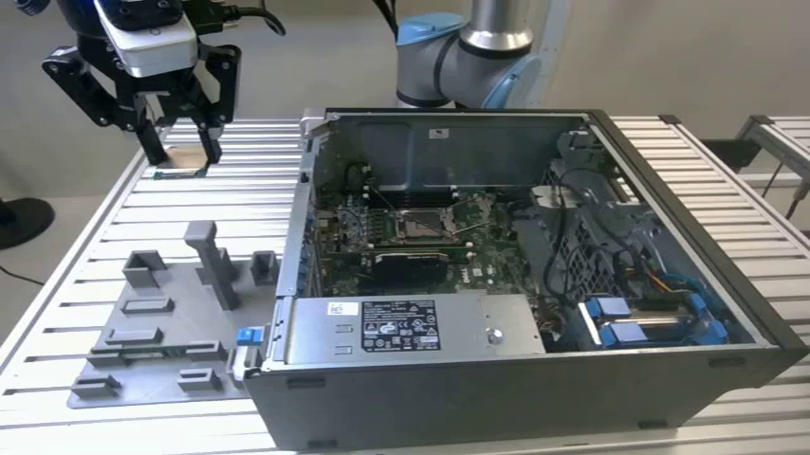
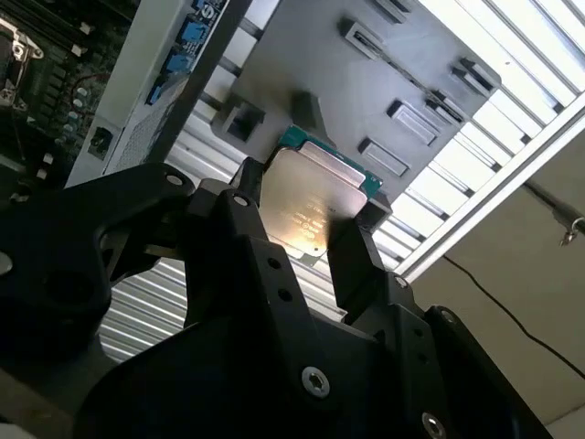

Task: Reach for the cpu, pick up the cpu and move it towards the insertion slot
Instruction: 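Pick up the cpu and move it towards the insertion slot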

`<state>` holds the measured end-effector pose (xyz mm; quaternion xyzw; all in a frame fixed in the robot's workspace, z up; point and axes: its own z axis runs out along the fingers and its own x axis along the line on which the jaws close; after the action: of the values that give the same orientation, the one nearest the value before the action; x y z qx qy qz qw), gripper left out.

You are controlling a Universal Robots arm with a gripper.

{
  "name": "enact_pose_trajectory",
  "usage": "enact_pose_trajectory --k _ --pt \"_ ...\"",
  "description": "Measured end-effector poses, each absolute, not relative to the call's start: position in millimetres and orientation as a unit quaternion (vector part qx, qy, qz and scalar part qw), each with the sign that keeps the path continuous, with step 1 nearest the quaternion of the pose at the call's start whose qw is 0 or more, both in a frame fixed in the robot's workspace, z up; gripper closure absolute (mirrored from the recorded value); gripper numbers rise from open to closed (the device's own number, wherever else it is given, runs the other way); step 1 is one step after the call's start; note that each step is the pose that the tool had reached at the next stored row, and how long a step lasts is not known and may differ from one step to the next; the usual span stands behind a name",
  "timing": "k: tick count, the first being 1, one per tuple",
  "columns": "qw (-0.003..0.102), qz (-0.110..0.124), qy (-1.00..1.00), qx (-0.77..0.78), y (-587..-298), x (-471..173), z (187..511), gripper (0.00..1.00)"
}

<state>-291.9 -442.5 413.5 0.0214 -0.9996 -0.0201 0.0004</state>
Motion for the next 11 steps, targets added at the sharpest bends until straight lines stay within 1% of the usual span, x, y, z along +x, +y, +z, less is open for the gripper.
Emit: enact_pose_trajectory --k 11 --pt "0.0 -0.02 -1.0 0.021 -440 -278 413 1.0"
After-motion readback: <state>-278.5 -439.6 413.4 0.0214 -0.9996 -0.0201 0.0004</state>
